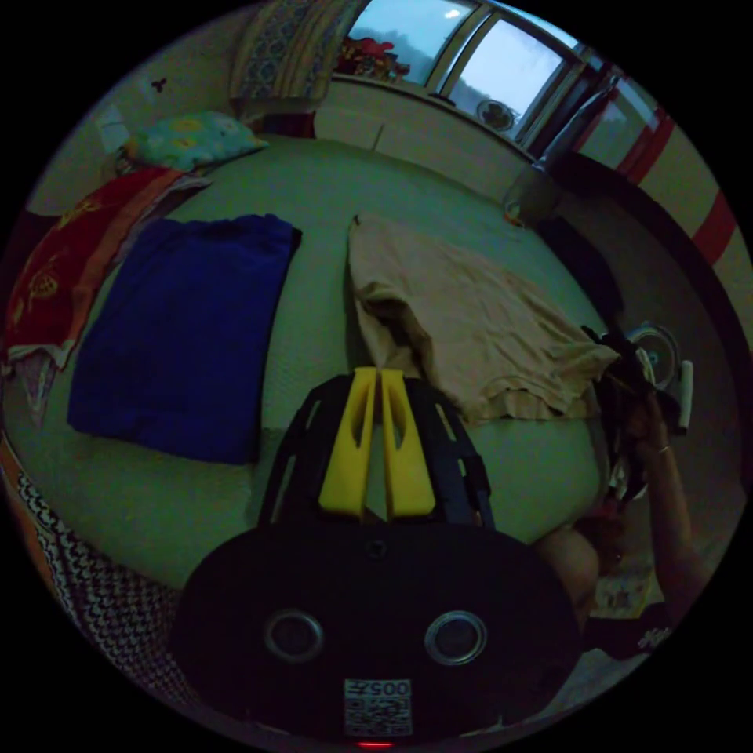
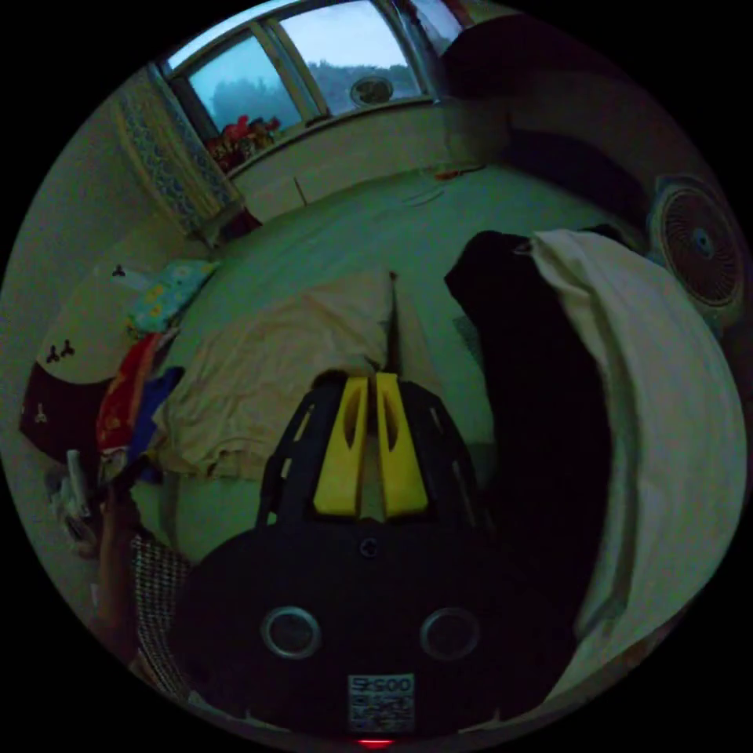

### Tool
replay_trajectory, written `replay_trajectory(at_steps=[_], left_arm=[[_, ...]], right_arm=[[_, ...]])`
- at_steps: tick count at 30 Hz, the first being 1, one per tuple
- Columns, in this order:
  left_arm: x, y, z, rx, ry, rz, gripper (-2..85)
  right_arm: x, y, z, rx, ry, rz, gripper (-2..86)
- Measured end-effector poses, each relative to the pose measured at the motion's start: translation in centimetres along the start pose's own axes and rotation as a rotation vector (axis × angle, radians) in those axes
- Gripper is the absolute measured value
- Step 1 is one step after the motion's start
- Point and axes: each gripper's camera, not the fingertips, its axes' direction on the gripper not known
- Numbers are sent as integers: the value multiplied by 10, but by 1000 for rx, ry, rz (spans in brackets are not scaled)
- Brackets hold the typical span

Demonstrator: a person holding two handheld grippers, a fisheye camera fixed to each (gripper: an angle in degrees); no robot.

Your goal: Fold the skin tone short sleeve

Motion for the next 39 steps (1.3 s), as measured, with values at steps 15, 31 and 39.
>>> replay_trajectory(at_steps=[15, 31, 39], left_arm=[[59, 50, -28, -29, 13, -37, 49], [218, 25, 32, -126, -47, 178, 37], [251, 28, -2, -34, 2, 192, 3]], right_arm=[[-75, 88, -43, -71, 150, -369, 71], [-144, 117, -24, -93, 109, -392, -1], [-135, 141, -68, -30, 11, -395, 1]])
